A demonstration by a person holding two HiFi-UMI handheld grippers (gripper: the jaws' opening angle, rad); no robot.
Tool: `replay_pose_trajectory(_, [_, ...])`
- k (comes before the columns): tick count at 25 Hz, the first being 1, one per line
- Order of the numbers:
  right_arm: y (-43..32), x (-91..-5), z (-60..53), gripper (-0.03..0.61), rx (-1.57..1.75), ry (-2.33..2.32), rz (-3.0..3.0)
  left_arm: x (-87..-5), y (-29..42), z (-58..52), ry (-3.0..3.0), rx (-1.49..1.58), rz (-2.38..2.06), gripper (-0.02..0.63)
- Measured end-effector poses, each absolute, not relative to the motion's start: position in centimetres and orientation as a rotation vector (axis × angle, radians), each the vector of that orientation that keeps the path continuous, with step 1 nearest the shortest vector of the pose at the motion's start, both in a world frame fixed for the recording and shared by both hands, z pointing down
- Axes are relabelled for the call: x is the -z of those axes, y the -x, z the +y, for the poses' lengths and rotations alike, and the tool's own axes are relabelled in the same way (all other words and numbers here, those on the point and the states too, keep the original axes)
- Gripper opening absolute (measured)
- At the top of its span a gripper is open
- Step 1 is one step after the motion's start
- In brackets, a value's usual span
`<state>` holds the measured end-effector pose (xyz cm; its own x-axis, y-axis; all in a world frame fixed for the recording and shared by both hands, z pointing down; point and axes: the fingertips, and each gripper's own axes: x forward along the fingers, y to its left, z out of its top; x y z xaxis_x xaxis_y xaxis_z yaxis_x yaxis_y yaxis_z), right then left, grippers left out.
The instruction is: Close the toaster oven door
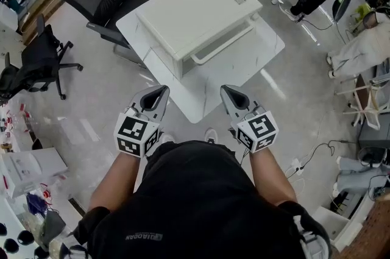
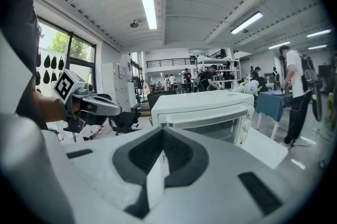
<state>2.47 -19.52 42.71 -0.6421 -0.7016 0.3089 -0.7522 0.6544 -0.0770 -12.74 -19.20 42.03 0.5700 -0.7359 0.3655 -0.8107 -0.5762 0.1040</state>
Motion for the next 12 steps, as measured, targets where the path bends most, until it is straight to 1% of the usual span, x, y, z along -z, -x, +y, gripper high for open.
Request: replay_pose_trajectory(12, [-2.33,-42.46,-19.78,0.002,-0.282,-1.168,-2.622,-42.03,12.54,-19.44,-2.548,-0.418,-1.273,0.003])
